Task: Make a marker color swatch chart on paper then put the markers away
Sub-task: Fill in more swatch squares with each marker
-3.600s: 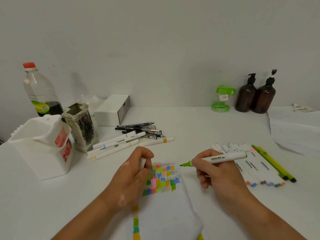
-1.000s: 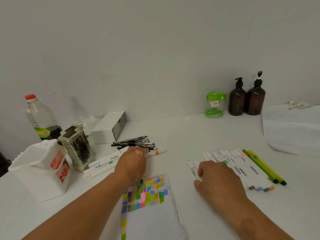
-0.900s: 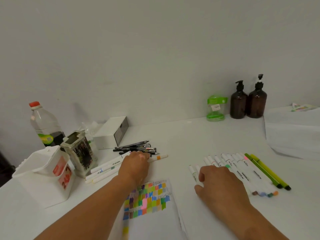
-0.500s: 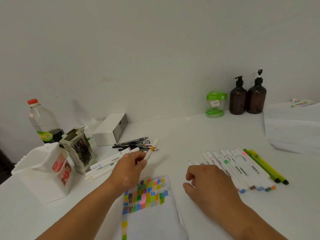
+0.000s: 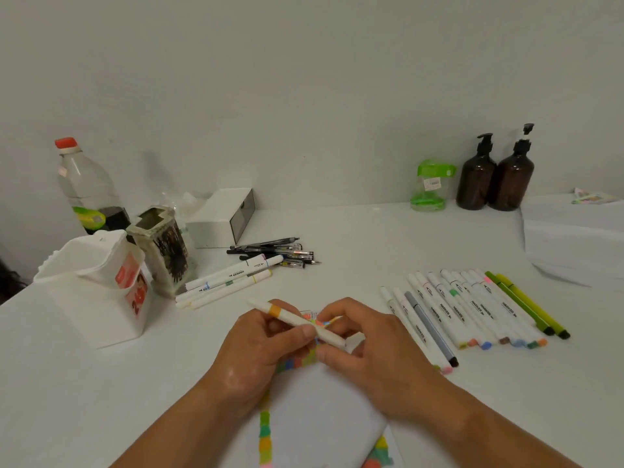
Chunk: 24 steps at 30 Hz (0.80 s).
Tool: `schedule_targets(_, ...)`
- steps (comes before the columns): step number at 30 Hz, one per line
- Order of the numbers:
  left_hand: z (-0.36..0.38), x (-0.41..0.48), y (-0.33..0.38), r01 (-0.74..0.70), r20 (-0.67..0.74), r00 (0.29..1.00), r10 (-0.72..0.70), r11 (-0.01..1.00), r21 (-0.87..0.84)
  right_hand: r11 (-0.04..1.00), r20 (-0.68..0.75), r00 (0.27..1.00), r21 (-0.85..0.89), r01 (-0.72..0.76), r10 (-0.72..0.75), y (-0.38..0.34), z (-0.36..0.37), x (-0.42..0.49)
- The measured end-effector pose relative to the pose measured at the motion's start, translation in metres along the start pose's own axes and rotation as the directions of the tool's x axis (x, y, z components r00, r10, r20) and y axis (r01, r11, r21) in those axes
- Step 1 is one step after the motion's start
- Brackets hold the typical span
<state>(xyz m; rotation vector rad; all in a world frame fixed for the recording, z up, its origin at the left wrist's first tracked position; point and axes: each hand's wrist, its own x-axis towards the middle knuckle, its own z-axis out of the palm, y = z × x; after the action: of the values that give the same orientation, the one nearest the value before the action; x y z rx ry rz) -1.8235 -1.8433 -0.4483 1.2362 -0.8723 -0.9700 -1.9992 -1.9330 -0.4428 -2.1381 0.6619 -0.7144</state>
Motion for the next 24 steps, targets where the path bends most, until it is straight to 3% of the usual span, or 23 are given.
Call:
schedule_targets(4,-0.012,0.002,0.011,-0.027,-0.016,0.999,0.029,0.995,0.094,0.989,-0.075,0.994,0.133,-0.068,0.078,0.008,-0.003,0.003)
schedule_targets(6,-0.022,0.003,0.018,-0.054,-0.055,0.996,0.070,0.966,0.252,0.978,-0.073,0.990,0.180,-0.102,0.117,0.012,-0.009,0.005)
schedule_targets(9,-0.029,0.000,0.017,-0.136,-0.002,0.984,0.180,0.752,0.645,0.970,-0.075,0.989,0.214,-0.112,0.131,0.013,-0.013,0.006)
schedule_targets(11,-0.023,-0.003,0.014,-0.230,0.113,0.969,0.219,0.633,0.740,0.963,-0.074,0.988,0.246,-0.115,0.136,0.010,-0.011,0.007)
schedule_targets(15,-0.010,-0.007,0.015,-0.383,0.303,0.923,0.235,0.517,0.766,0.917,-0.080,0.988,0.388,-0.090,0.131,0.001,-0.008,0.007)
schedule_targets(18,-0.006,-0.009,0.018,-0.394,0.325,0.919,0.223,0.500,0.772,0.860,-0.035,0.991,0.501,-0.092,0.126,0.000,-0.007,0.006)
schedule_targets(24,0.006,-0.013,0.022,-0.485,0.389,0.875,0.289,0.514,0.708,0.861,0.028,0.997,0.503,-0.075,0.071,0.001,-0.003,0.003)
